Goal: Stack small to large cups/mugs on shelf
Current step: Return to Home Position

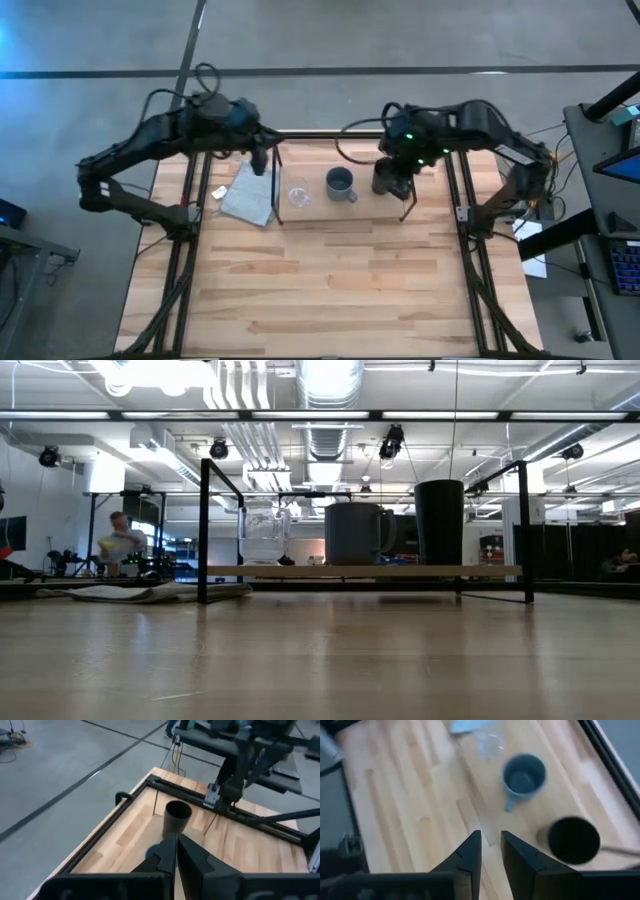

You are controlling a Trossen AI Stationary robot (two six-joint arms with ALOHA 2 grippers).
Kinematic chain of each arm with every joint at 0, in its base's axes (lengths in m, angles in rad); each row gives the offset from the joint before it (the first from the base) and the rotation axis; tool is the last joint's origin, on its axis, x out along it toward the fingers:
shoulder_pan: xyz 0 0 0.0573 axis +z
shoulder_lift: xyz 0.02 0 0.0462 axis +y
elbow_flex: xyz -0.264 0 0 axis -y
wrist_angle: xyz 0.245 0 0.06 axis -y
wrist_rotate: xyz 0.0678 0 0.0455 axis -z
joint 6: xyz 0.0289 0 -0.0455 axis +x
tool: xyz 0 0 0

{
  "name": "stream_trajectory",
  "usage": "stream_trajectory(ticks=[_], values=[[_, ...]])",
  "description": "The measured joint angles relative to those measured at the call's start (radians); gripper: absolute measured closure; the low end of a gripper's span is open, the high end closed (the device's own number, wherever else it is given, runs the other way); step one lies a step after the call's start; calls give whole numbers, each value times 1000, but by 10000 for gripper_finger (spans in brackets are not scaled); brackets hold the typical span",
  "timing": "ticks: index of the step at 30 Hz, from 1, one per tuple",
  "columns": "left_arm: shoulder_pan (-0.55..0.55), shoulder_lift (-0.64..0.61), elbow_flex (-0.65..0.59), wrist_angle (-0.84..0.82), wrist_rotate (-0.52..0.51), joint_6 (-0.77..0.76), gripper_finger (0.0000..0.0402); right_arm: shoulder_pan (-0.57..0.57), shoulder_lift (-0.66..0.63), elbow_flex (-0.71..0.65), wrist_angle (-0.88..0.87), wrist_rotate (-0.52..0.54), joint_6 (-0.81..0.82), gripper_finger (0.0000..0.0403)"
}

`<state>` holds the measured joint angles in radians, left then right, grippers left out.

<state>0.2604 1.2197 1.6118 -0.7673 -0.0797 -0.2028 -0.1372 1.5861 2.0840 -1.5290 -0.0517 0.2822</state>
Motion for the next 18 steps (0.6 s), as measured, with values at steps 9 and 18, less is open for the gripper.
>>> stream_trajectory(ticks=[9, 18], values=[[-2, -147, -66, -61, 27, 0, 402, 91, -161, -125, 227, 113, -167, 335], [-1, -319, -332, 172, 94, -9, 402, 102, -455, -508, 564, 48, -93, 335]])
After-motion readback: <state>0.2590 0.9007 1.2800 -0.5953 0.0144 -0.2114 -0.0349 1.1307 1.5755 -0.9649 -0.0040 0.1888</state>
